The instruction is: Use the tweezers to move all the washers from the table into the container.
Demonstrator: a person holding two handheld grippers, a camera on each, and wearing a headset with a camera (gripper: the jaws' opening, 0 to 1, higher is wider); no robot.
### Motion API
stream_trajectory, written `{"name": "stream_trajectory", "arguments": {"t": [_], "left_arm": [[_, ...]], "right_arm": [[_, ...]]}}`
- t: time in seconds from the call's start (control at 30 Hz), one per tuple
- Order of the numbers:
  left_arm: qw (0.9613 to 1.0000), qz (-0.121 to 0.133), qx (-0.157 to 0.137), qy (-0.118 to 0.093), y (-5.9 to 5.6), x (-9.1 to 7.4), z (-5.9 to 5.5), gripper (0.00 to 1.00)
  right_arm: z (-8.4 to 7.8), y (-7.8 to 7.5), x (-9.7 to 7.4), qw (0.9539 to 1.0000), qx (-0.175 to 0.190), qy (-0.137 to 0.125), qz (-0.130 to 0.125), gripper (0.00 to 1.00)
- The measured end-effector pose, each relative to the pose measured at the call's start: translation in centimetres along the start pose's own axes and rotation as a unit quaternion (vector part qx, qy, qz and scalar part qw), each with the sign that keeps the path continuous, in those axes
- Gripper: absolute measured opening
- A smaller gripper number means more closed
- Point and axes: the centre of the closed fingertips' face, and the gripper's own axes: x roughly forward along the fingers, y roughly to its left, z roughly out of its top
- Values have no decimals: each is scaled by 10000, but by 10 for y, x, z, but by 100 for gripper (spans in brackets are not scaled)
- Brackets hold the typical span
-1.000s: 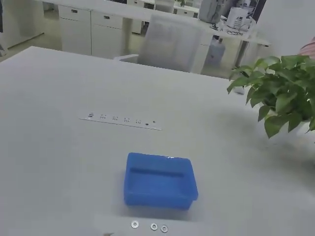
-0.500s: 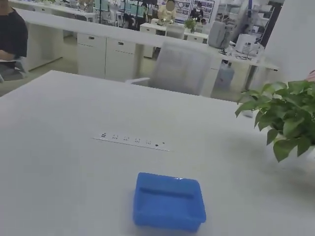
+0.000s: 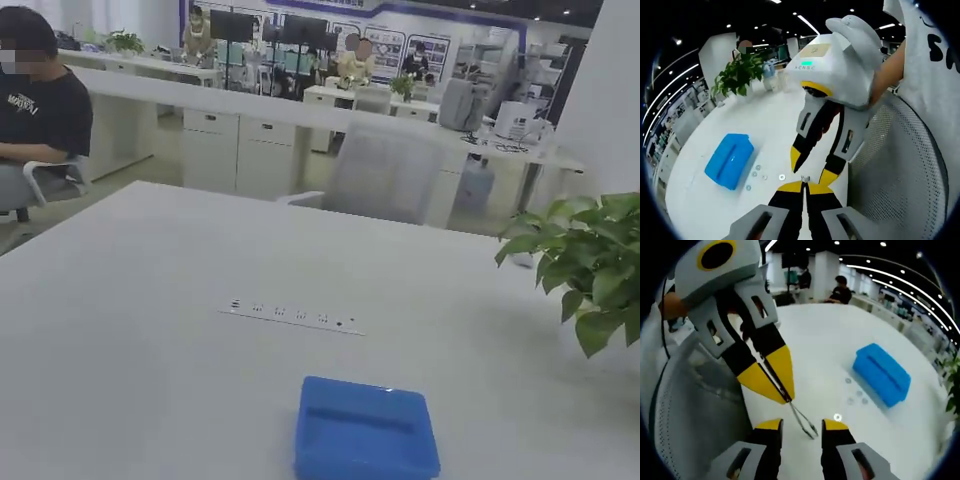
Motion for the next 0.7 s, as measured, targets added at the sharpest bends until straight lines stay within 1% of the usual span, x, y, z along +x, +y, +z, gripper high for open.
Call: {"name": "stream_trajectory", "arguments": {"t": [0.1, 0.27, 0.37, 0.47, 0.53, 0.6, 0.7], "left_arm": [[10000, -3, 52, 22, -1, -3, 1, 0], [9998, -19, 187, 64, -2, -4, 2, 0], [9997, -44, 248, 77, -3, -4, 3, 0], [9992, -16, 380, 74, -2, -5, 7, 0], [9992, -16, 389, 71, -2, -5, 9, 0], [9991, 3, 424, 88, -1, -3, 9, 0], [9990, 111, 430, 100, -1, -1, 9, 0]], "right_arm": [[6, 4, 3, 9996, -238, -95, 103, 19], [7, 8, 7, 9979, -600, -14, 233, 10], [8, 6, 8, 9968, -773, 5, 198, 6], [10, 5, 6, 9967, -787, -39, 187, 5], [12, 4, 6, 9971, -731, -74, 201, 5], [11, 5, 7, 9974, -689, -80, 209, 5], [10, 5, 8, 9978, -627, -100, 182, 5]]}}
